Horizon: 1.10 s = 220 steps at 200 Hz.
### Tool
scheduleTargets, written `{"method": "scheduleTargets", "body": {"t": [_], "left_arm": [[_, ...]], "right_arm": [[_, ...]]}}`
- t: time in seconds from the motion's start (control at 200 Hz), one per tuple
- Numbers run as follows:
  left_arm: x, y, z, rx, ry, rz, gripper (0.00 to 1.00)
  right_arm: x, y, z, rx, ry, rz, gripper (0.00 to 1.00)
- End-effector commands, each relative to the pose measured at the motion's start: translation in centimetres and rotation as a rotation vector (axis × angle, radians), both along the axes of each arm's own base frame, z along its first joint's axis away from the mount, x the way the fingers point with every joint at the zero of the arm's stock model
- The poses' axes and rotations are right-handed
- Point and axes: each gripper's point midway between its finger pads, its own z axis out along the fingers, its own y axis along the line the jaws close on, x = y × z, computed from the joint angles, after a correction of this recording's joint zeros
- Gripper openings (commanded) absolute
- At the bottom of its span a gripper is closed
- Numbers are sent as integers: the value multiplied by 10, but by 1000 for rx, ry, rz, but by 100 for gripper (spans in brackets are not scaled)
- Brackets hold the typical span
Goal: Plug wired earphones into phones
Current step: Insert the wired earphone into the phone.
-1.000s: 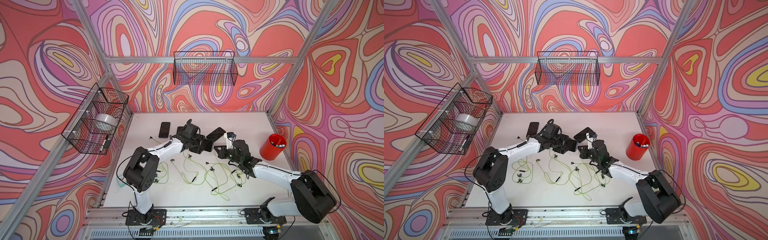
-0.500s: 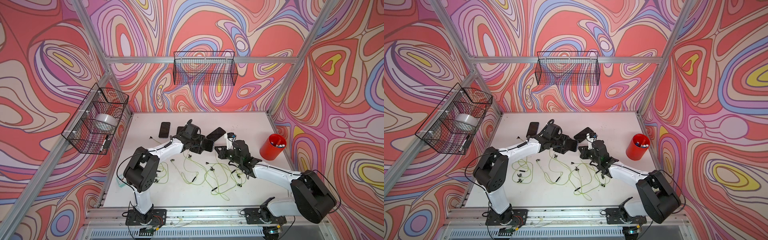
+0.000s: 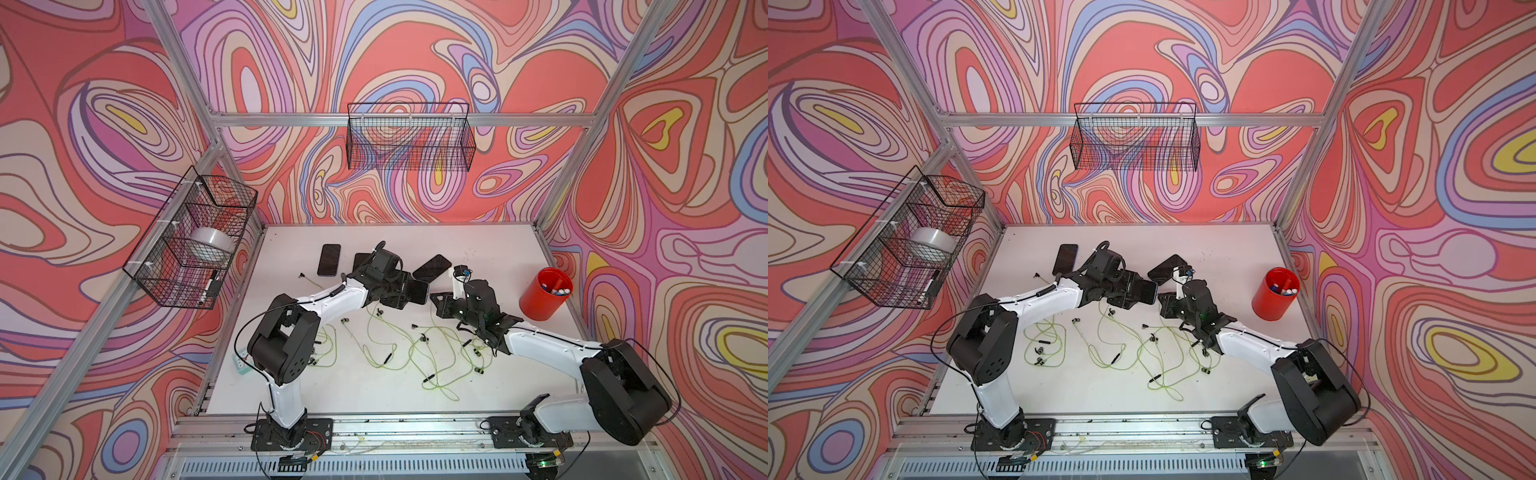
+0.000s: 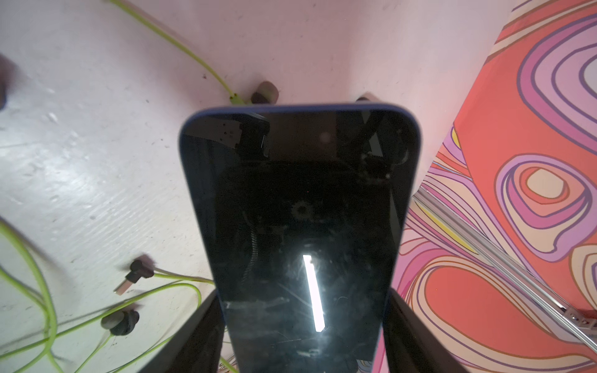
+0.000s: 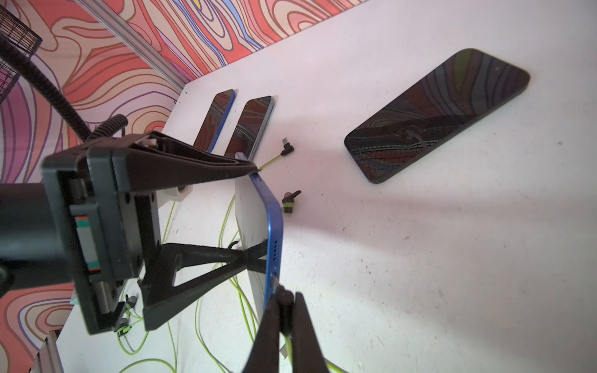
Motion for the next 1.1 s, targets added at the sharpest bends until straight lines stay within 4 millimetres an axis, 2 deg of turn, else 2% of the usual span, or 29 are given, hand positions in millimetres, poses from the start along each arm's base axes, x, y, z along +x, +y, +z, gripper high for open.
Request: {"method": "scheduleTargets", "body": {"t": [0.0,0.29,0.591,0.686,0.821,0.997,1.097], "left_arm": [[-12,-22,34,-90,-41,-53,0],[-17,-31,37,-115,-38,-53,0],[-20,-33,33,-130,-26,-56,0],[-19,-35,35,-144,-29,-54,0],[-17,-36,41,-154,-41,-56,0],[-17,-36,45,-161,-44,-52,0],[-14,-33,43,-159,-48,-42,0]], "right_arm": [[8,7,9,-7,-32,2,0],[12,13,13,-17,-57,-2,0],[18,12,34,-42,-129,-4,0],[18,20,32,-43,-107,34,0],[12,27,17,-42,-41,79,0],[7,26,2,-66,21,89,0],[2,19,3,-68,20,66,0]]}}
